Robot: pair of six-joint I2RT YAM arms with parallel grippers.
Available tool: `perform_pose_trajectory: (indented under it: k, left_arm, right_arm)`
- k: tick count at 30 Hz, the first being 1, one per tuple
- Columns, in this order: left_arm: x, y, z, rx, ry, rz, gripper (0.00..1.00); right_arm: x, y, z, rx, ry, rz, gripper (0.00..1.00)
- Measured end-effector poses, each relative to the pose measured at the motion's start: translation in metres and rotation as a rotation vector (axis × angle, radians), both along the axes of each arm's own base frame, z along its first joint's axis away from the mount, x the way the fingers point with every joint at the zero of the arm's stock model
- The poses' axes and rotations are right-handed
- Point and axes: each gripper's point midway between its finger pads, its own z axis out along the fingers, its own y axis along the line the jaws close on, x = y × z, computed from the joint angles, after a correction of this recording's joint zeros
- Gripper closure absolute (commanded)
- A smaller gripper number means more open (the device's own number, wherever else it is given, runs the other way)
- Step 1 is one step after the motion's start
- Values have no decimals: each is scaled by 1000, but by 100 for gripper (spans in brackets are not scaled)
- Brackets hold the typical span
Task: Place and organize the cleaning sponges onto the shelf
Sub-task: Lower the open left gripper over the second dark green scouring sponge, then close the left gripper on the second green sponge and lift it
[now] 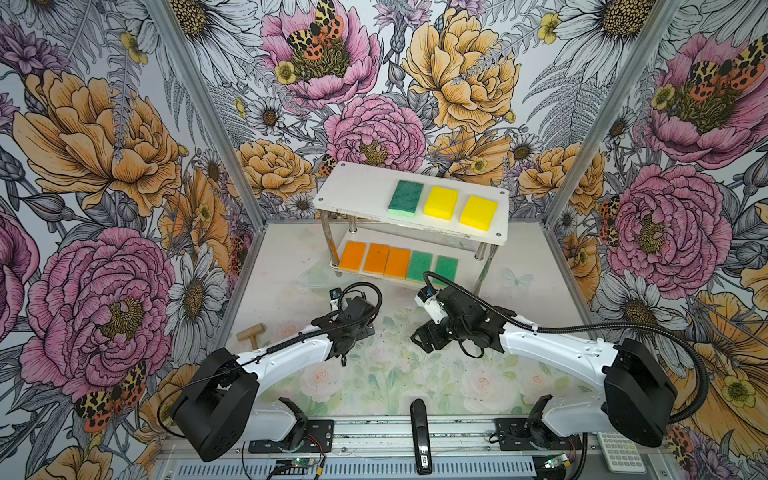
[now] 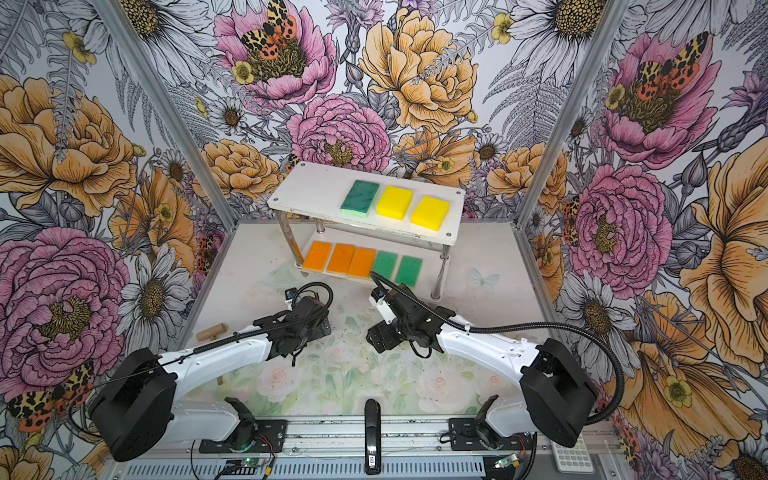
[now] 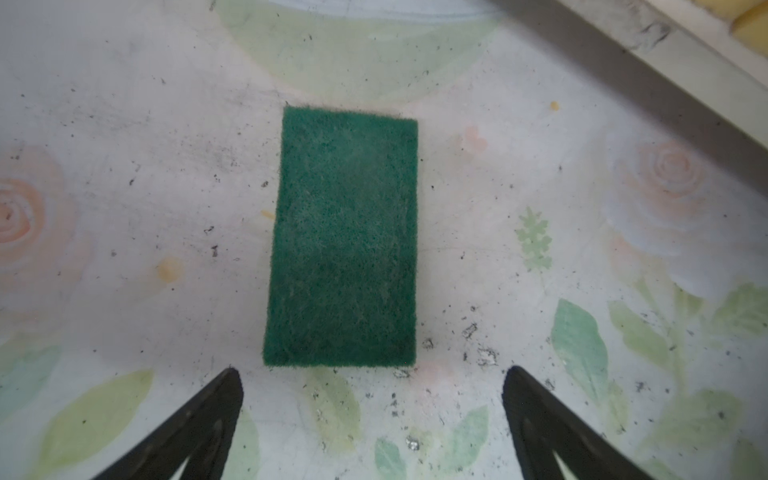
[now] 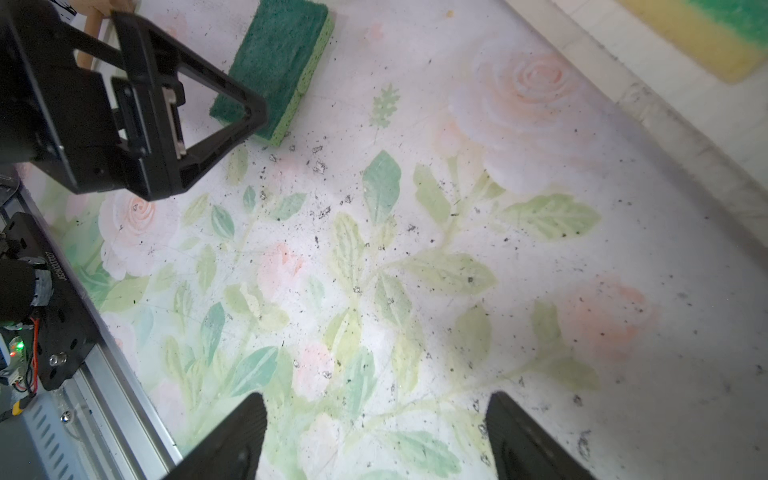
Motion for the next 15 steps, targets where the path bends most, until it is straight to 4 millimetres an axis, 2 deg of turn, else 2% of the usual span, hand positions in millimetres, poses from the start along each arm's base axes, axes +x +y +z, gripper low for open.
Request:
perform_pose_trajectory:
  k: [15]
  left_arm:
    - [6, 3, -21, 28, 36, 23, 1]
  right_arm:
    - [-1, 0, -3, -6, 6, 2, 15]
